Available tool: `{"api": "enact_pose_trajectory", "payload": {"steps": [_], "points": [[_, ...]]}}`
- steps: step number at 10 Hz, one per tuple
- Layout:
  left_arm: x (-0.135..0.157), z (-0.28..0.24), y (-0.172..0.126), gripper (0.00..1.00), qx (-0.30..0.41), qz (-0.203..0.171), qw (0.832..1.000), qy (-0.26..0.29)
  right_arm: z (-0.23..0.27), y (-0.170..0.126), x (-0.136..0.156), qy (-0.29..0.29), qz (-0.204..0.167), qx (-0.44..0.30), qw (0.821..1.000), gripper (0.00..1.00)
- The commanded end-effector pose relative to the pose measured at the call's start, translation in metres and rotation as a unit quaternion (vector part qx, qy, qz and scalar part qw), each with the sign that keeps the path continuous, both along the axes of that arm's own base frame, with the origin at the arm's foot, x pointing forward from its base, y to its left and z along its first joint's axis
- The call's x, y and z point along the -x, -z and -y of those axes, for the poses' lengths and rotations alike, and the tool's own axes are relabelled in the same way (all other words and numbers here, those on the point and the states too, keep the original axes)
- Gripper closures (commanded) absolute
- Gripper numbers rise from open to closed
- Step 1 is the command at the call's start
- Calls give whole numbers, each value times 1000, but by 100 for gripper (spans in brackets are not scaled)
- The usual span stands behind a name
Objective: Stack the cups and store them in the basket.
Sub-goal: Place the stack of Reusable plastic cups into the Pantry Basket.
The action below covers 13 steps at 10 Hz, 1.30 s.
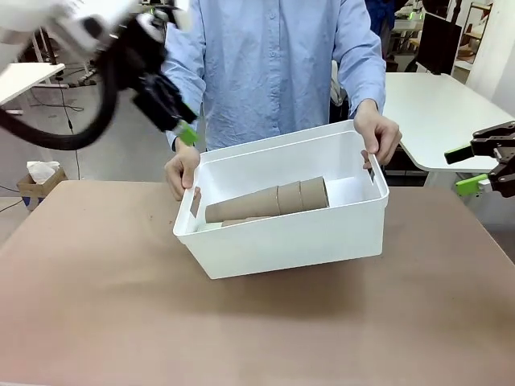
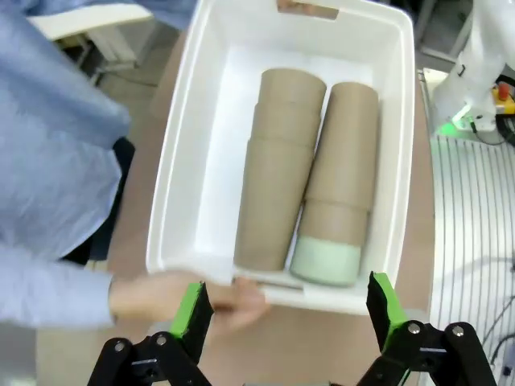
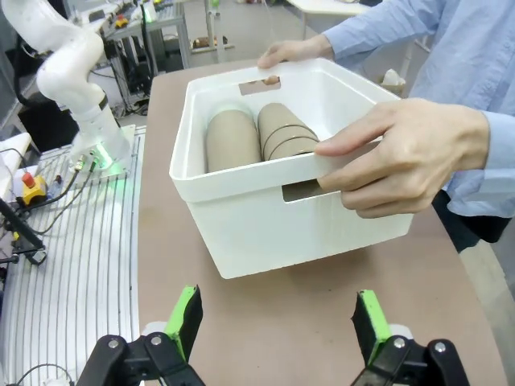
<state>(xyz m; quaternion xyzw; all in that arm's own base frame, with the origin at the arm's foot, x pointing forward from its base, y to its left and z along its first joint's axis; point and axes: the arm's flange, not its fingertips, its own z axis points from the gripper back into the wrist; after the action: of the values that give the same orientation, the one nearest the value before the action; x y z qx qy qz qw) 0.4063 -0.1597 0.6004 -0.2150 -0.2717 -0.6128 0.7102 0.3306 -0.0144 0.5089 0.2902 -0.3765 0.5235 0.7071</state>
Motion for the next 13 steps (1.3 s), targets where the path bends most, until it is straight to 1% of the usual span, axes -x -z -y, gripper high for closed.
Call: {"api": "enact_pose_trajectory", "payload": {"steps": [1, 3, 5, 7, 8, 9, 13], "points": [[34, -71, -7, 0, 45, 31, 998, -11, -1, -2, -1, -1, 0, -7, 1000, 0], [56, -135, -13, 0, 77, 41, 996, -15, -1, -2, -1, -1, 0, -7, 1000, 0], [60, -169, -3, 0, 95, 42, 995, 3, -1, -2, -1, -1, 0, -7, 1000, 0], [57, -181, 11, 0, 99, 34, 994, 17, -1, -2, -1, -1, 0, -7, 1000, 0], [55, -179, 13, 0, 100, 42, 994, 10, -1, -2, -1, -1, 0, -7, 1000, 0], [63, -185, 2, 4, 92, 34, 995, 0, -1, -2, -1, -1, 0, -7, 1000, 0], [63, -185, 2, 4, 92, 34, 995, 0, -1, -2, -1, -1, 0, -7, 1000, 0]]}}
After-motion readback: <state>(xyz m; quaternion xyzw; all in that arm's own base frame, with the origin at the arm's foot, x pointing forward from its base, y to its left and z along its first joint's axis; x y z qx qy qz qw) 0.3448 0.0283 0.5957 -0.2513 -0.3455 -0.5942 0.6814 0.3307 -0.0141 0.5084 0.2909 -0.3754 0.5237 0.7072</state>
